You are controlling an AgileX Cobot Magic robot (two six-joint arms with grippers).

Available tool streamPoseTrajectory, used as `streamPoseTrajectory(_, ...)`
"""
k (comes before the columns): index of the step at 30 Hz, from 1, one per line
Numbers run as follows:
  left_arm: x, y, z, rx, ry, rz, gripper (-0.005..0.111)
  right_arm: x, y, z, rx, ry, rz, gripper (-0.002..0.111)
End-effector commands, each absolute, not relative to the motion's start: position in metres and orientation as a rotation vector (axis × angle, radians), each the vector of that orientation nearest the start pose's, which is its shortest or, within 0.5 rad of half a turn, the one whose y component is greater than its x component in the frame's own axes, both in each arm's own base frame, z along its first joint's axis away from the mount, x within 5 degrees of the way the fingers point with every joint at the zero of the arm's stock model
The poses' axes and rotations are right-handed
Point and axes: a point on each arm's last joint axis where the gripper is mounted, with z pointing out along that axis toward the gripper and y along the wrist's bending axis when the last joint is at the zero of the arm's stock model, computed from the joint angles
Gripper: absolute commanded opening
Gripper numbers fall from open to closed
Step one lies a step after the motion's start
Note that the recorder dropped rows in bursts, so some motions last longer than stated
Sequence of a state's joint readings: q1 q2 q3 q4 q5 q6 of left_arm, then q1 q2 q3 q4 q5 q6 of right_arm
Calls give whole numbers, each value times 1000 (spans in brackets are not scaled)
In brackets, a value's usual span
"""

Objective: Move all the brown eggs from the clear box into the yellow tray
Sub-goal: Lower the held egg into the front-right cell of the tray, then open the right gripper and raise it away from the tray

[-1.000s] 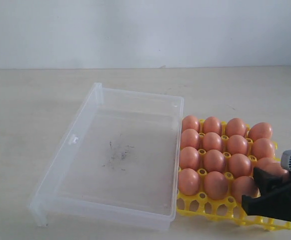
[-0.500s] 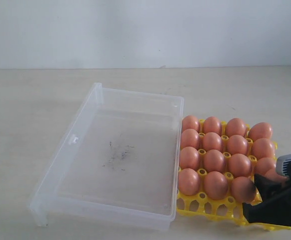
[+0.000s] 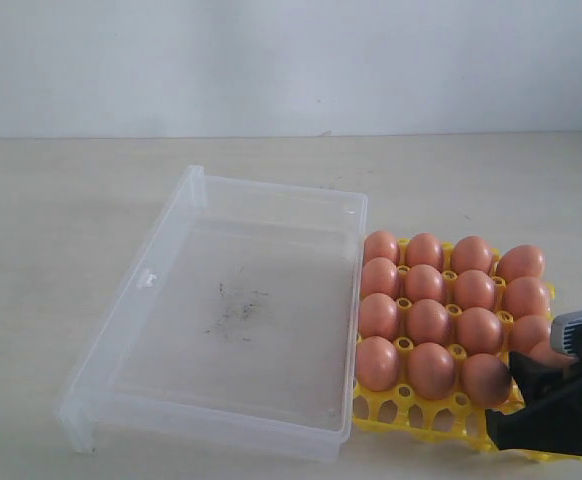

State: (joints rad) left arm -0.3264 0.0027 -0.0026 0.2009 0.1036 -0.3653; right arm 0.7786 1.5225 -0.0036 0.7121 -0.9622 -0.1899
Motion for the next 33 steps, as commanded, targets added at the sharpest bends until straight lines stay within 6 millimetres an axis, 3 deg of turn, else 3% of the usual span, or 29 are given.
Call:
streamPoseTrajectory(1,54,-17,204,111,1589,-383,4,136,67,117,-240,2068,17,11)
streamPoseTrajectory(5,54,-17,204,111,1589,-383,4,136,66,116,-224,2073,10,38)
streamPoseTrajectory(8,54,-17,204,111,1589,-383,4,136,65,116,-217,2076,7,47)
streamPoseTrajectory(21,54,-17,204,110,1593,-382,4,137,65,119,-211,2053,10,47)
streamPoseTrajectory(33,54,-17,204,110,1593,-382,4,133,63,155,-84,1881,199,47)
